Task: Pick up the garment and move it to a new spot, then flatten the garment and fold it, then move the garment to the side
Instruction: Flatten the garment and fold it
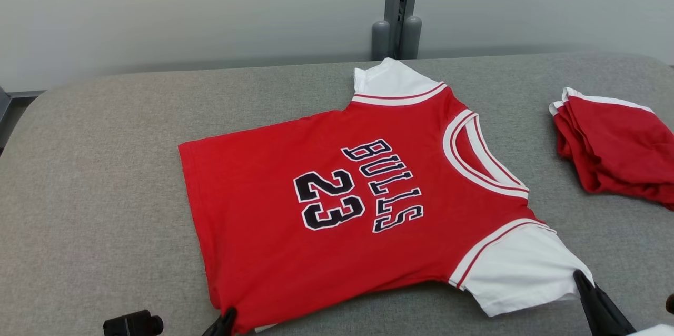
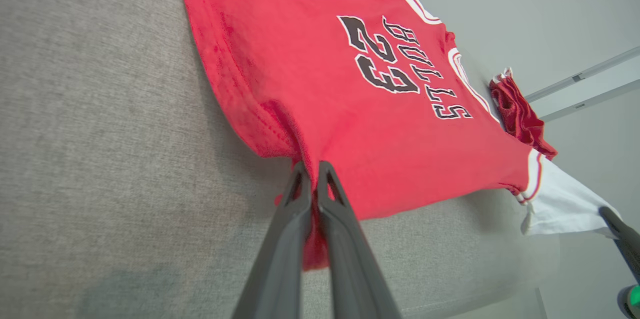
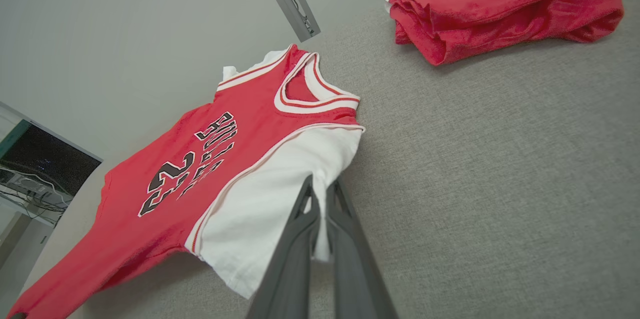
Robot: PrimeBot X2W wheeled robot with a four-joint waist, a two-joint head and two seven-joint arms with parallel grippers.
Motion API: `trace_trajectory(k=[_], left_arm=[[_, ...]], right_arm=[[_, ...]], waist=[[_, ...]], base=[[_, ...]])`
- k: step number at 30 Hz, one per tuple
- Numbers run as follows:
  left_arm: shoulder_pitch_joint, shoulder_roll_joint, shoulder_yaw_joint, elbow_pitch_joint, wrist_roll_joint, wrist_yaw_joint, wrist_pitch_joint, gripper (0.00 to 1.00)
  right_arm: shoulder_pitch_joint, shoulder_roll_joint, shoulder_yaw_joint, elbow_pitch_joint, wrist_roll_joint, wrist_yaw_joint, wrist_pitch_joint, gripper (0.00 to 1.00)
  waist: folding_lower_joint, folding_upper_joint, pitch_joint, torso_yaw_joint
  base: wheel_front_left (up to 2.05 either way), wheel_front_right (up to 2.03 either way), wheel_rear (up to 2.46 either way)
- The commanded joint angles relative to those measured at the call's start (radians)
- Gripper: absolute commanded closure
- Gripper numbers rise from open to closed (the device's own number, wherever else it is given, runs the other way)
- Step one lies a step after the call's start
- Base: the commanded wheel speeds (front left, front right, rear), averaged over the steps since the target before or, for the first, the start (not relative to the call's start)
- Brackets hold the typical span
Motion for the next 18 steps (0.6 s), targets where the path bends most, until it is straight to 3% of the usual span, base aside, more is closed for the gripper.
trace_trajectory(k=[1, 9, 18], left_arm=[[-0.005, 0.022, 0.012, -0.038, 0.007, 0.022, 0.011, 1.0], [-0.167, 0.025, 0.028, -0.084, -0.019, 0.045, 0.106, 1.0], [-0.373, -0.036, 0.04, 0.09, -0.082, 0.03, 0.196, 1.0]], right_arm=[[-0.025, 0.002, -0.012, -0.019, -0.016, 0.001, 0.018, 1.0], [-0.256, -0.011, -0.011, 0.043, -0.062, 0.001, 0.1, 1.0], [-0.501, -0.078, 0.023, 0.223, -0.106, 0.001, 0.096, 1.0]], waist=[[0.0, 0.0, 0.003, 0.012], [0.0, 0.0, 0.046, 0.046], [0.0, 0.0, 0.128, 0.089]], base=[[0.0, 0.0, 0.0], [0.0, 0.0, 0.0], [0.0, 0.0, 0.0]])
